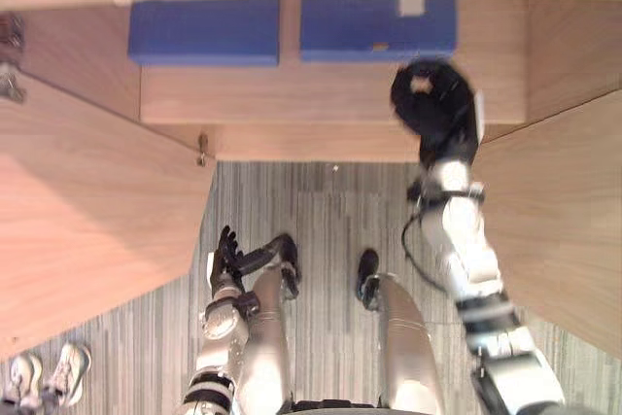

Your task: Walk over to the cabinet, pick up the folder, carry it to the office cabinet, place the folder inside the office cabinet, then close the office cabinet door

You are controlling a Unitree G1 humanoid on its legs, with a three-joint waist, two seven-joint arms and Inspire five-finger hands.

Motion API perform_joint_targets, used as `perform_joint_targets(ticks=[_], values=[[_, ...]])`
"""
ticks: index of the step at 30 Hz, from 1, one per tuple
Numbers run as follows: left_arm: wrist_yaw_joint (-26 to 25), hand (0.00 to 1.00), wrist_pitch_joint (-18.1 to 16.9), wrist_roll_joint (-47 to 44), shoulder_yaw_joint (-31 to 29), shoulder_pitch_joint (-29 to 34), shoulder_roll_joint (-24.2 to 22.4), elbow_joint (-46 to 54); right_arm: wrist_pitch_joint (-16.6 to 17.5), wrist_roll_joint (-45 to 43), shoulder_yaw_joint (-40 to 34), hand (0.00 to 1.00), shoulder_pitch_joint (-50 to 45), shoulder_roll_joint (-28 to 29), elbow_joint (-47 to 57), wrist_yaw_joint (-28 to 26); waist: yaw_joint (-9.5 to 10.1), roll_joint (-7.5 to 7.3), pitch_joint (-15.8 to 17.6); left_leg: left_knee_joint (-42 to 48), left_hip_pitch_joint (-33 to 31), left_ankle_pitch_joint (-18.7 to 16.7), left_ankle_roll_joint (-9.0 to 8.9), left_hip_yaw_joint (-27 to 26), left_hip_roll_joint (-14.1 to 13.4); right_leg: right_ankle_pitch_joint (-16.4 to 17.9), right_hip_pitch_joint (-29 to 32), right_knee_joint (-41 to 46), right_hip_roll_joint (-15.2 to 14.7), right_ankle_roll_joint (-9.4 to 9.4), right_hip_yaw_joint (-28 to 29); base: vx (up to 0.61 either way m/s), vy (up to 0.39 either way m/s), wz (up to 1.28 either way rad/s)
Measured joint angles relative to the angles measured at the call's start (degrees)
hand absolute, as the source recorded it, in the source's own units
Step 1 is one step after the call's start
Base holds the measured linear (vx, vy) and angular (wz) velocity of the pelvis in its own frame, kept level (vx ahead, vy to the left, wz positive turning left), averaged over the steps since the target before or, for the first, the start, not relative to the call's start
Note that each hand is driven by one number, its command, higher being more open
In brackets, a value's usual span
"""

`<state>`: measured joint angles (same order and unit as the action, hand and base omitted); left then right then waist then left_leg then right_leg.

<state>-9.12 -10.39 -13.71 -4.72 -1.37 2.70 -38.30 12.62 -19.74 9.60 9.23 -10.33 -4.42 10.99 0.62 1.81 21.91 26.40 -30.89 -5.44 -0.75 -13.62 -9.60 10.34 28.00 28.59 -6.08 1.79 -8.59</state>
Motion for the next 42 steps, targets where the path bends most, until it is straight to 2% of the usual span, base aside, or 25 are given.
perform_joint_targets(ticks=[1, 2, 3, 4, 6, 7, 10, 13, 18, 24, 26, 30, 32, 34, 37, 39, 41, 42], values=[[0.6, 1.00, 0.2, 0.5, 0.1, 0.9, 0.9, -2.7, -0.2, 2.3, 0.0, 0.00, -4.4, 1.4, -2.2, -1.3, -0.13, -0.64, -1.8, -3.2, 2.8, 0.8, -0.20, -0.8, 0.3, -0.9, -2.3, -3.3, 0.5, 0.49, 0.6, 0.16, 0.005, -0.25], [0.8, 1.00, 0.3, 0.6, 0.1, 1.4, 1.3, -3.8, -0.3, 3.7, -0.1, 0.00, -6.2, 1.9, -3.5, -1.9, -0.33, -0.92, -2.5, -4.7, 4.4, 1.3, -0.30, -1.2, 0.5, -1.8, -3.8, -5.0, 0.6, 0.21, 0.8, 0.15, 0.005, -0.22], [0.9, 1.00, 0.5, 1.1, 0.0, 1.9, 1.6, -5.8, -0.3, 6.2, -0.4, 0.00, -8.6, 2.3, -5.8, -2.2, -0.83, -1.08, -3.7, -6.7, 6.2, 2.2, 0.22, -1.4, 0.8, -2.7, -5.7, -7.5, 0.9, 0.36, 0.9, 0.22, 0.007, -0.13], [1.0, 1.00, 0.9, 1.6, 0.0, 2.8, 2.2, -7.6, -0.7, 9.2, -0.7, 0.00, -10.5, 2.8, -9.8, -2.4, -1.49, -1.47, -4.9, -9.1, 8.9, 2.9, 0.22, -1.9, 1.1, -3.7, -8.4, -10.2, 1.1, 0.61, 1.1, 0.26, 0.022, -0.22], [1.5, 1.00, 1.4, 2.7, -0.3, 4.0, 3.0, -10.1, -1.6, 12.7, -2.2, 0.00, -12.3, 3.9, -17.1, -3.1, -1.61, -2.11, -6.8, -12.9, 13.3, 3.6, 0.33, -3.7, 2.0, -4.9, -12.1, -14.0, 1.3, 1.17, 2.3, 0.22, 0.032, -0.29], [1.8, 1.00, 1.4, 3.7, -0.7, 4.9, 3.0, -11.3, -2.3, 15.3, -3.5, 1.00, -13.4, 4.5, -21.6, -3.1, -1.80, -2.15, -8.3, -15.6, 16.2, 4.1, 0.30, -4.5, 2.4, -5.7, -14.7, -16.7, 1.3, 1.55, 2.8, 0.19, 0.032, -0.29], [2.0, 1.00, 1.5, 6.1, -1.6, 7.0, 3.1, -12.3, -3.7, 19.7, -6.9, 1.00, -15.6, 5.3, -32.0, -3.5, -2.26, -2.16, -11.6, -21.5, 22.9, 5.1, 0.04, -6.8, 3.6, -7.4, -20.0, -21.8, 1.4, 2.24, 4.4, 0.15, 0.036, -0.31], [2.4, 1.00, 1.6, 8.1, -1.6, 7.3, 3.5, -14.0, -5.3, 19.9, -12.0, 1.00, -16.0, 6.5, -39.8, -3.0, -3.17, -2.08, -13.9, -25.0, 27.1, 5.6, -0.05, -8.6, 4.4, -8.2, -23.0, -24.2, 1.4, 2.60, 5.8, 0.08, 0.041, -0.29], [3.5, 1.00, 2.0, 8.3, -1.5, 7.4, 3.3, -16.0, -6.7, 19.3, -17.5, 1.00, -17.0, 6.4, -46.2, -2.1, -3.80, -2.21, -14.7, -28.3, 32.3, 6.2, -0.19, -11.7, 5.5, -9.4, -25.5, -26.0, 1.5, 2.74, 9.1, -0.01, 0.047, -0.36], [4.2, 1.00, 2.7, 8.3, -1.5, 9.1, 3.3, -17.3, -7.8, 16.5, -23.1, 1.00, -18.8, 6.6, -49.1, -1.9, -4.55, -2.22, -15.8, -31.4, 35.3, 7.5, 0.13, -13.2, 6.8, -10.3, -26.4, -27.2, 1.3, 3.06, 11.3, -0.09, 0.026, -0.18], [4.2, 1.00, 3.1, 8.3, -1.7, 9.8, 3.3, -18.1, -8.0, 14.2, -27.2, 1.00, -19.2, 6.6, -49.5, -1.7, -4.73, -2.27, -15.9, -31.4, 35.6, 7.4, 0.01, -14.0, 7.3, -10.9, -26.4, -27.7, 0.9, 3.32, 12.3, -0.09, 0.038, -0.19], [4.2, 1.00, 3.8, 8.2, -3.8, 10.4, 3.4, -18.3, -8.3, 8.3, -34.3, 1.00, -20.3, 6.7, -45.5, -0.6, -4.80, -2.18, -16.0, -31.4, 36.5, 6.2, -0.77, -16.5, 7.7, -11.4, -26.0, -28.0, 0.8, 3.05, 14.9, -0.06, 0.021, -0.35], [4.2, 1.00, 3.8, 8.4, -4.4, 12.2, 3.4, -18.3, -8.3, 8.0, -35.7, 1.00, -23.0, 6.2, -35.7, 0.2, -5.78, -1.99, -16.4, -31.4, 36.6, 5.2, -1.24, -18.7, 7.9, -11.6, -24.8, -28.0, 1.0, 2.77, 17.5, -0.04, -0.001, -0.60], [4.4, 1.00, 3.8, 9.3, -4.7, 13.3, 3.5, -18.3, -8.2, 8.0, -36.8, 1.00, -23.5, 5.3, -30.5, 0.4, -6.86, -1.67, -16.6, -31.4, 36.7, 4.8, -1.41, -20.0, 7.9, -11.7, -24.0, -28.0, 1.2, 2.63, 19.0, -0.01, -0.014, -0.51], [4.9, 1.00, 3.8, 9.4, -4.7, 14.3, 3.7, -18.4, -8.0, 8.1, -38.3, 1.00, -23.1, 1.7, -24.0, 0.7, -7.60, -1.62, -16.7, -31.0, 36.9, 3.7, -1.48, -23.3, 8.1, -12.0, -22.6, -27.9, 1.8, 2.71, 22.5, 0.02, -0.011, -0.62], [5.8, 1.00, 3.7, 10.1, -3.3, 14.5, 4.6, -18.4, -7.8, 8.3, -38.4, 1.00, -20.6, -3.0, -20.8, 0.1, -7.79, -1.62, -16.6, -28.3, 36.6, 2.1, -1.15, -26.2, 7.7, -13.0, -21.7, -28.0, 2.4, 3.74, 25.8, 0.09, -0.035, -0.75], [6.1, 1.00, 3.5, 10.5, -2.4, 14.5, 5.1, -18.3, -7.5, 8.5, -38.3, 1.00, -18.0, -5.7, -20.9, -0.1, -7.81, -1.53, -16.6, -26.3, 35.9, 0.9, -0.54, -26.0, 7.3, -13.3, -20.8, -28.0, 2.7, 4.05, 27.4, 0.09, -0.066, -0.69], [6.6, 1.00, 3.0, 10.5, -2.2, 14.1, 5.1, -18.2, -6.7, 8.5, -37.9, 1.00, -14.8, -8.9, -21.1, -0.4, -7.86, -1.00, -16.3, -24.7, 35.2, -0.5, -0.34, -25.4, 6.9, -13.9, -20.1, -28.4, 2.9, 4.20, 28.7, 0.11, -0.084, -0.62]])
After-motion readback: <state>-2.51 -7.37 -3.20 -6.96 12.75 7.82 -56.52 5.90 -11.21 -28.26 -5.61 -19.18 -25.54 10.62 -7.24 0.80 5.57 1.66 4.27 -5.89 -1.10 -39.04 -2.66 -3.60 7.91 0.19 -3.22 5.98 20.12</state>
